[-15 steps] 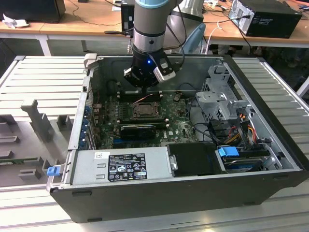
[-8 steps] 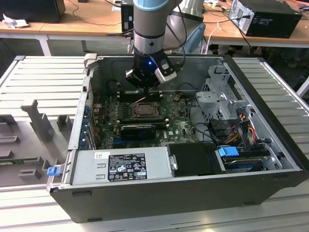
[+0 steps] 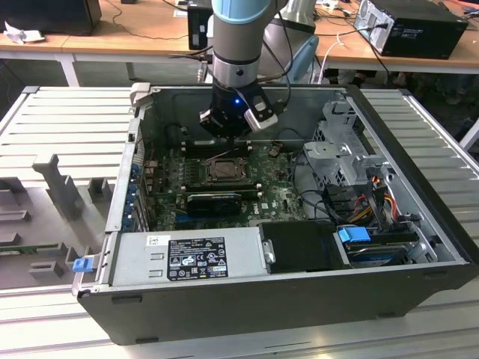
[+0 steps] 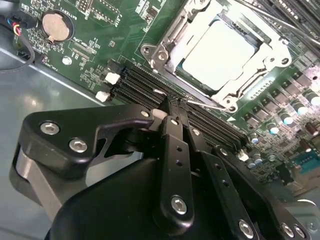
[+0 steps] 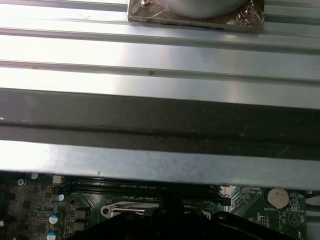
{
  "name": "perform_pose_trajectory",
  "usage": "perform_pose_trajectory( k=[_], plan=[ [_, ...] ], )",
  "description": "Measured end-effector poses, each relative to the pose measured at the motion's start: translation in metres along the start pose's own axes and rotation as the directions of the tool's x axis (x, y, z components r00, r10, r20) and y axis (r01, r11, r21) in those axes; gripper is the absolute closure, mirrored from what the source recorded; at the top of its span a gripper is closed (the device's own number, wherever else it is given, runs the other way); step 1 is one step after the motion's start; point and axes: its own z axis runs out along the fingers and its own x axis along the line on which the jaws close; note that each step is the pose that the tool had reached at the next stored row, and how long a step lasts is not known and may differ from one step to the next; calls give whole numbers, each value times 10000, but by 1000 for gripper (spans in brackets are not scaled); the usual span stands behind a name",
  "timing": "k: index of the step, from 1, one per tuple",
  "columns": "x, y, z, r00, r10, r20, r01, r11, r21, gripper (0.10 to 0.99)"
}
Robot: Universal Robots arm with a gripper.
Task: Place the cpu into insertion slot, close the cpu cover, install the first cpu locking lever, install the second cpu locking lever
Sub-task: 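Install the first cpu locking lever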
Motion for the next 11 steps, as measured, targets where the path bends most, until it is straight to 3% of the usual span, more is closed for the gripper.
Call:
perform_pose_trajectory(
  k=[9, 11],
  plan=[
    [-36, -21, 154, 10000, -5, 0, 5, 10000, 5, 980],
    [-39, -25, 184, 10000, -6, -4, 6, 10000, 56, 980]
  ],
)
